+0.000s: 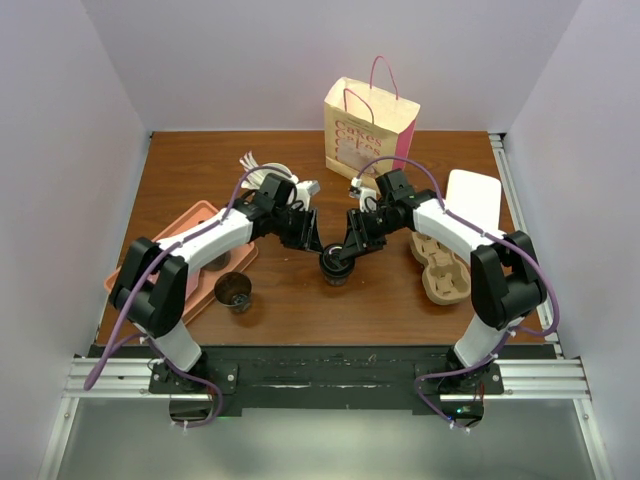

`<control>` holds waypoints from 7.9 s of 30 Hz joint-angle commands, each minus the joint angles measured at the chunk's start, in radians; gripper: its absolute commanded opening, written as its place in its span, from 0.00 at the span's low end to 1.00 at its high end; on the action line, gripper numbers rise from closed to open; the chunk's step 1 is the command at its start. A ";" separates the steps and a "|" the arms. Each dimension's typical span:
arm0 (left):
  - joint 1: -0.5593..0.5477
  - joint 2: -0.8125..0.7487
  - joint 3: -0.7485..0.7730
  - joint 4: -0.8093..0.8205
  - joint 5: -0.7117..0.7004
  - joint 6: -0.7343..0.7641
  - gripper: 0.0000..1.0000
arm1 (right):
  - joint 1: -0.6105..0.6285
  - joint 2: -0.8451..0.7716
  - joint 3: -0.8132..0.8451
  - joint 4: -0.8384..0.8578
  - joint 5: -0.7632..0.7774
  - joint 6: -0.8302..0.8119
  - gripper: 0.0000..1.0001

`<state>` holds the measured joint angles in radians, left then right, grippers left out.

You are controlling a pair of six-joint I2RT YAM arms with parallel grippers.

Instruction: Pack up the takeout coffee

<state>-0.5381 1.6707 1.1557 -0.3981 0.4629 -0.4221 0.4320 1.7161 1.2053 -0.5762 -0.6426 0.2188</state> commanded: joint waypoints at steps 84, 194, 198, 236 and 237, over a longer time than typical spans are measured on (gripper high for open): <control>-0.069 0.046 -0.010 -0.059 -0.072 0.141 0.43 | 0.004 -0.039 0.112 -0.039 0.070 -0.059 0.48; -0.085 0.159 -0.001 -0.145 -0.187 0.117 0.39 | -0.107 -0.121 -0.044 0.098 0.050 0.128 0.35; -0.085 0.165 0.002 -0.145 -0.185 0.117 0.39 | -0.110 -0.095 -0.070 0.133 0.024 0.123 0.34; -0.089 0.159 -0.057 -0.143 -0.210 0.072 0.38 | -0.111 -0.055 -0.307 0.211 0.109 0.102 0.25; -0.089 0.158 -0.054 -0.149 -0.214 0.071 0.38 | -0.111 -0.065 -0.287 0.204 0.106 0.111 0.29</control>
<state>-0.6140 1.7283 1.1835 -0.3256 0.4446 -0.4030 0.2943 1.6135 0.9539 -0.2016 -0.6895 0.3687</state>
